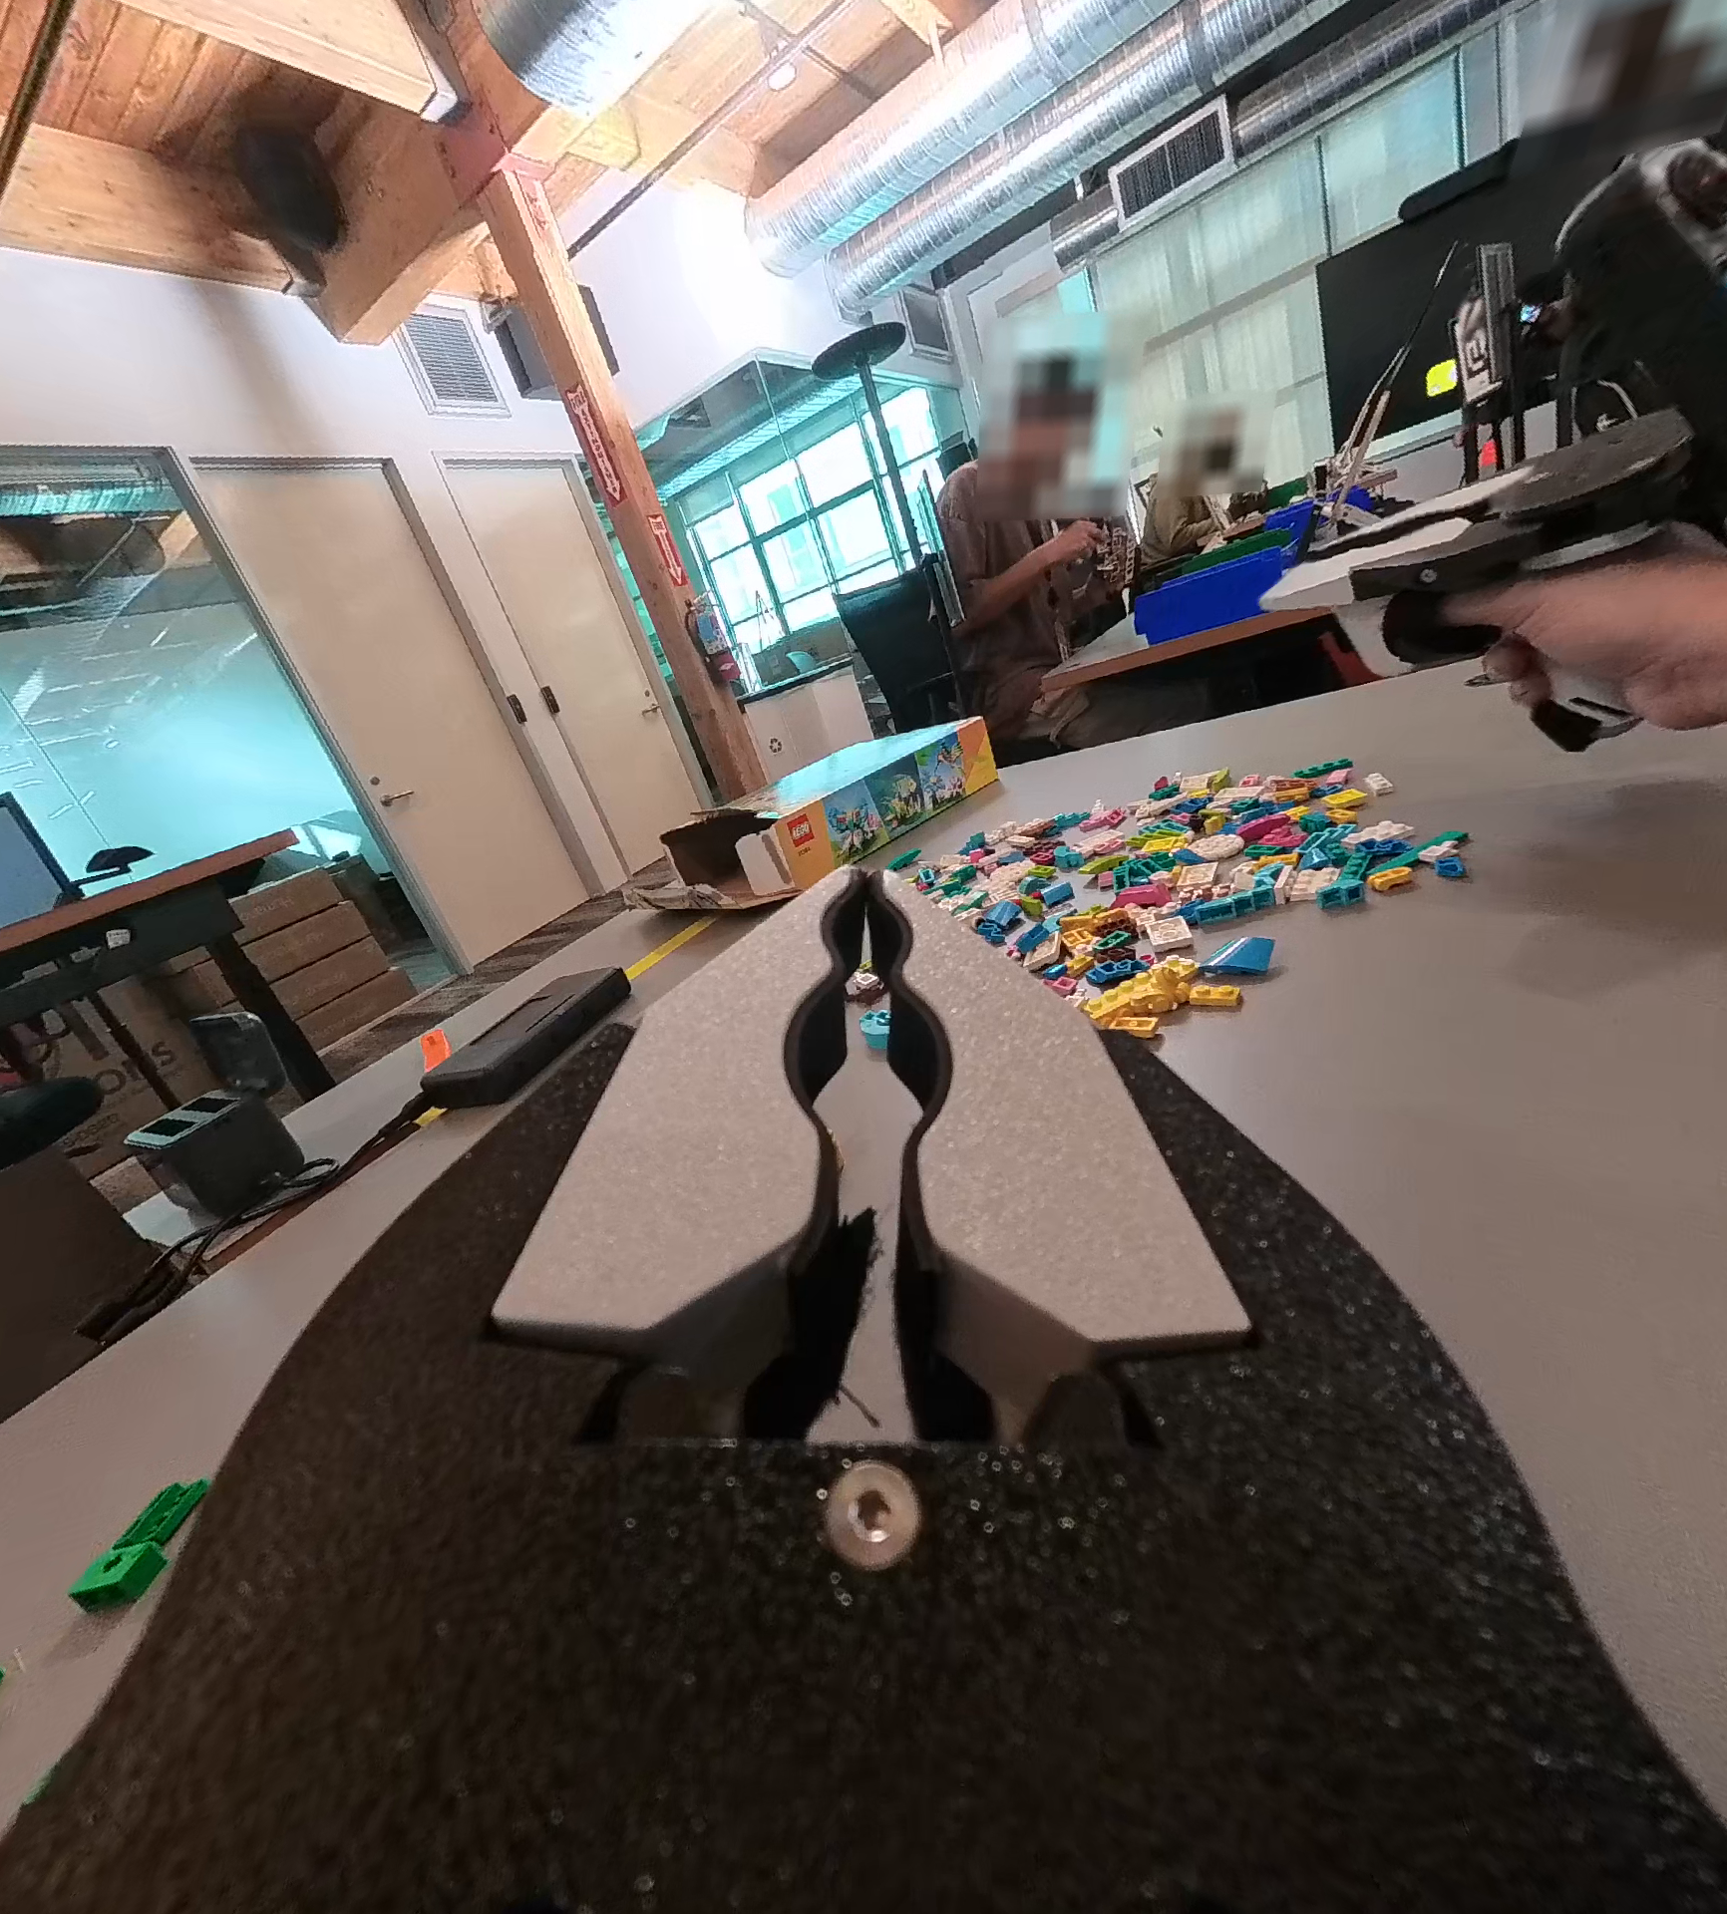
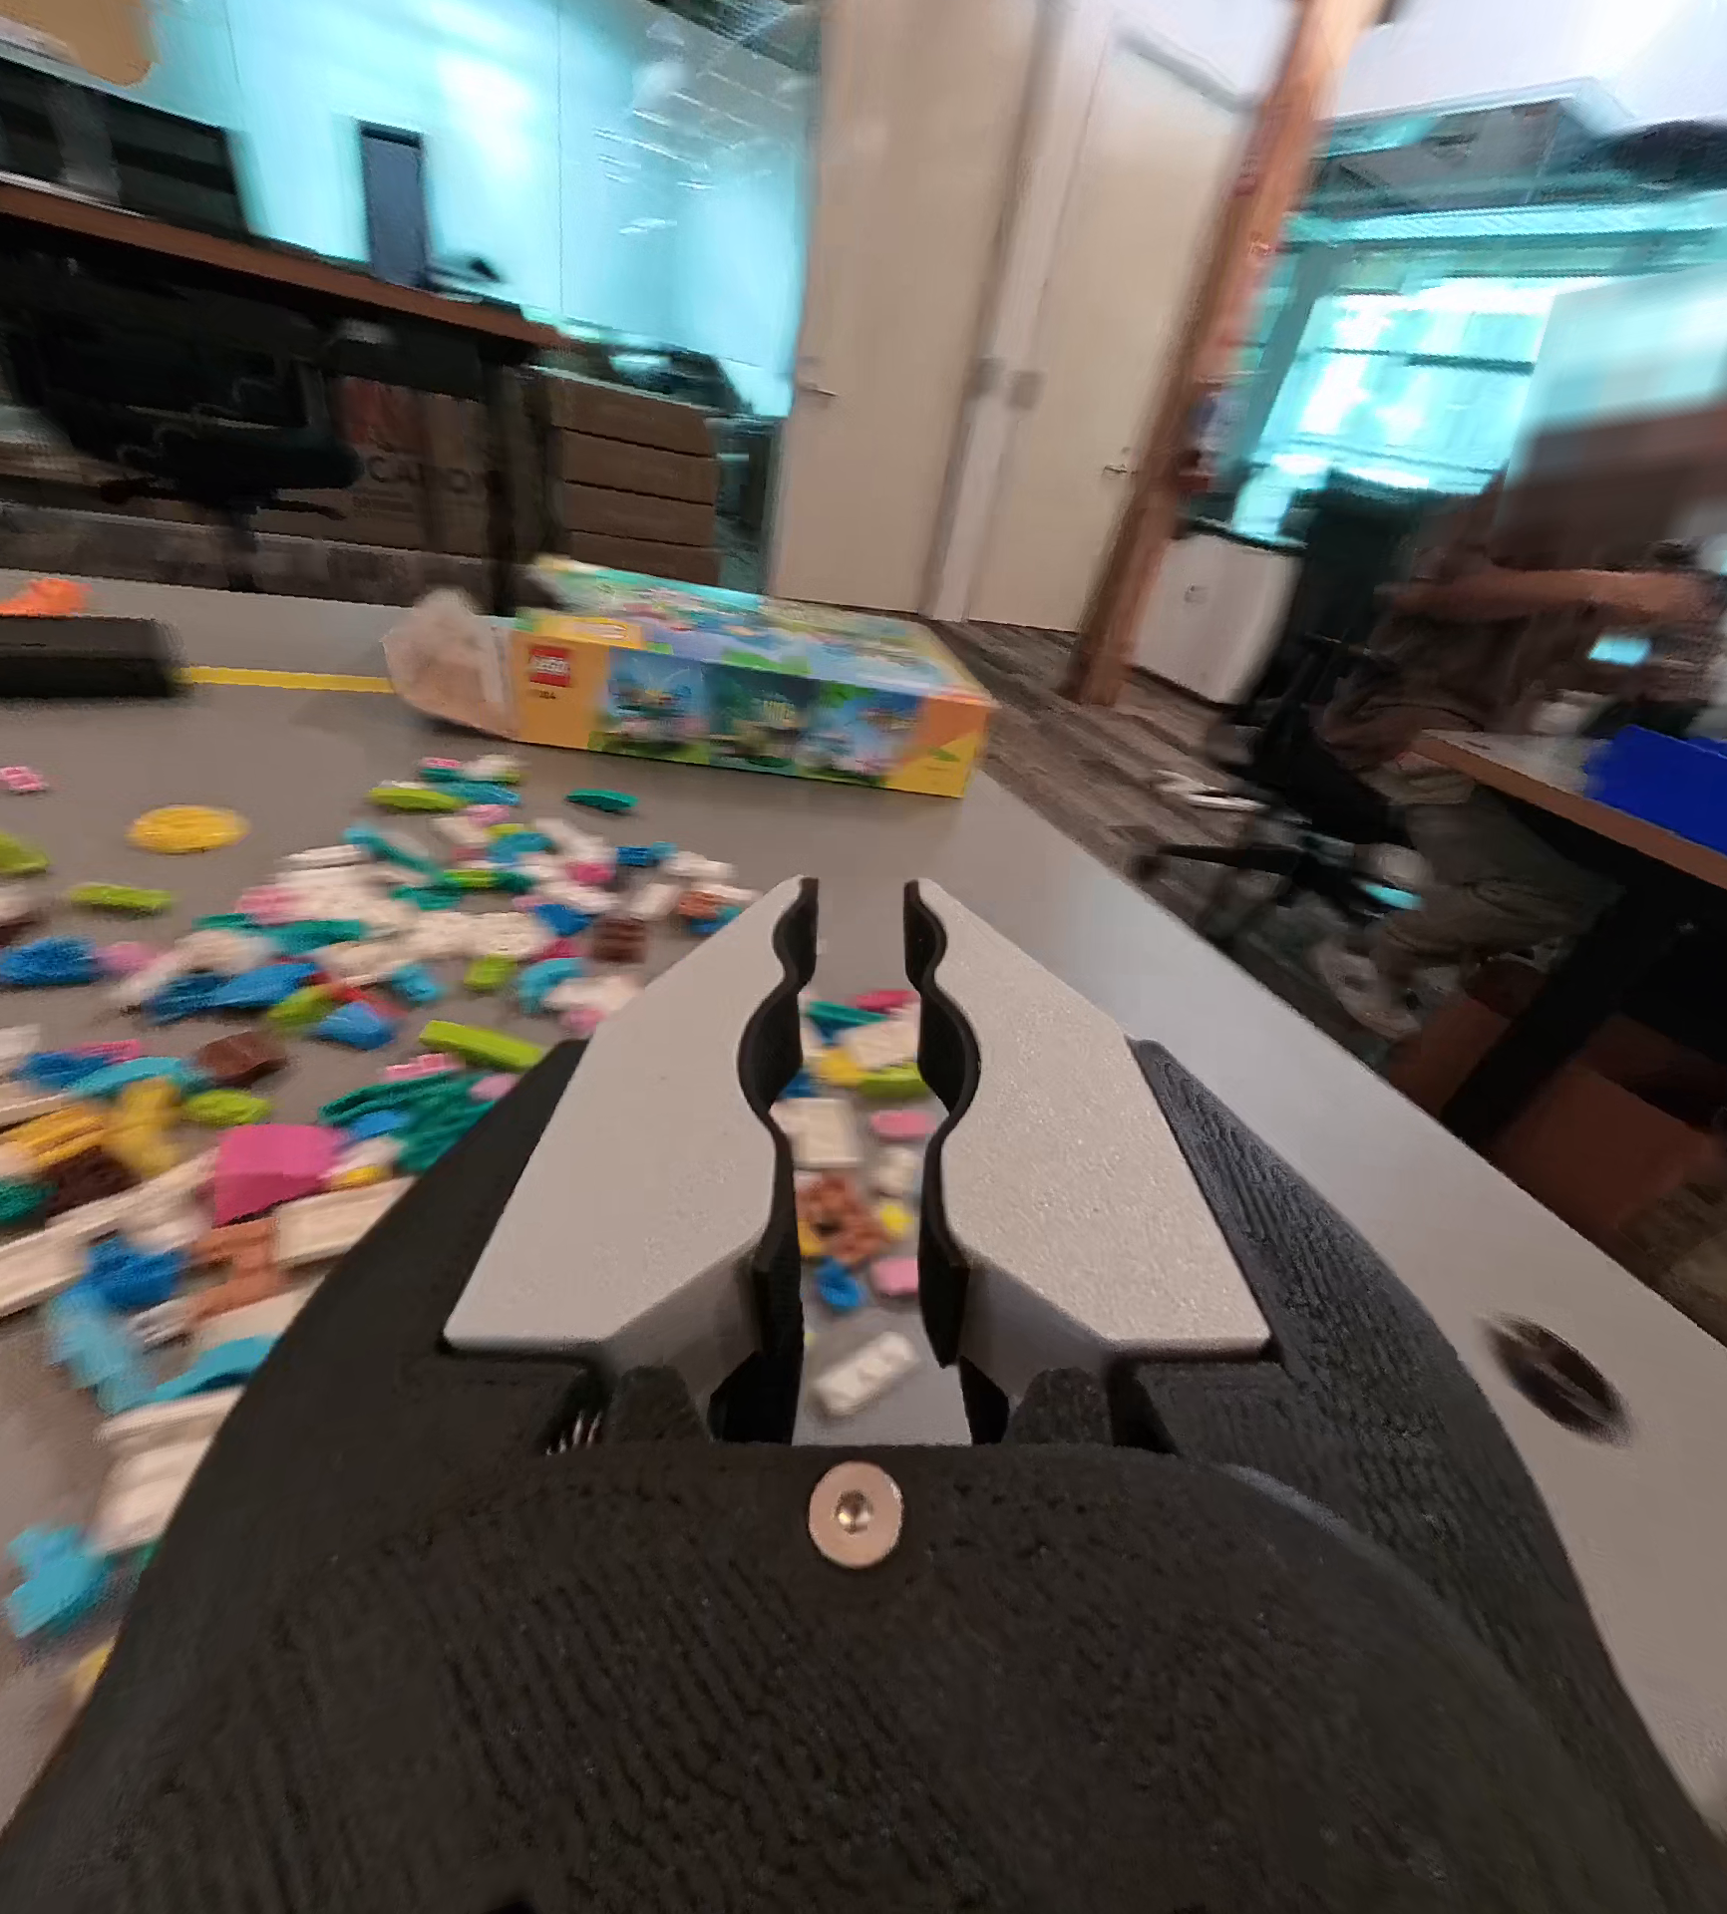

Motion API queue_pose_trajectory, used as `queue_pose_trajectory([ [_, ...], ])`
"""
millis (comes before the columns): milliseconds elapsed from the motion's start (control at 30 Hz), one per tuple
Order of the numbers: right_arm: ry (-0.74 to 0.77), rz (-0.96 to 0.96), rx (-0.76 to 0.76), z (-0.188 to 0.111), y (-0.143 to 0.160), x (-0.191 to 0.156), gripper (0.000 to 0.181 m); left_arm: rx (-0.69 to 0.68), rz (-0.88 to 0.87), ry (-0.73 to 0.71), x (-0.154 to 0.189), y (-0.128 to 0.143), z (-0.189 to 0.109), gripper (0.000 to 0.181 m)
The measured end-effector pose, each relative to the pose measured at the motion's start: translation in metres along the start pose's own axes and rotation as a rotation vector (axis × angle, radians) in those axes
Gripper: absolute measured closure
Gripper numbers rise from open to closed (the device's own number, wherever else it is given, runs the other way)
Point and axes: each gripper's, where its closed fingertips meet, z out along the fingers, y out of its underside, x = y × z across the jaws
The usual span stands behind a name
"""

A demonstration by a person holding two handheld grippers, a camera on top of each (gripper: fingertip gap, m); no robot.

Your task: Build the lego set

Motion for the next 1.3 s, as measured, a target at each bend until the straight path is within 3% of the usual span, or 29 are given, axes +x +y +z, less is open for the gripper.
queue_pose_trajectory([
  [100,-0.548,-0.005,0.006,-0.018,-0.013,-0.094,0.17,0.0,0.001,0.002,0.0,0.0,0.0,0.181],
  [133,-0.669,-0.058,-0.027,-0.027,-0.012,-0.118,0.171,-0.001,0.002,0.002,0.0,0.0,0.0,0.181],
  [233,-0.845,-0.271,-0.211,-0.036,0.015,-0.158,0.181,-0.005,0.011,0.002,0.0,0.001,0.0,0.181],
  [333,-1.035,-0.409,-0.447,-0.044,0.054,-0.18,0.174,-0.008,0.02,-0.001,0.0,0.001,-0.001,0.181],
  [433,-1.067,-0.614,-0.492,-0.039,0.071,-0.188,0.176,-0.014,0.036,0.005,0.002,0.002,-0.001,0.181],
  [733,-1.174,-0.587,-0.565,-0.033,0.07,-0.202,0.161,-0.023,0.073,0.031,0.011,0.002,0.002,0.181],
  [1067,-1.239,-0.565,-0.621,-0.03,0.068,-0.214,0.158,-0.024,0.088,0.045,0.015,0.002,0.002,0.181],
  [1300,-1.23,-0.564,-0.623,-0.024,0.069,-0.214,0.171,-0.025,0.087,0.046,0.015,0.002,0.002,0.181],
])
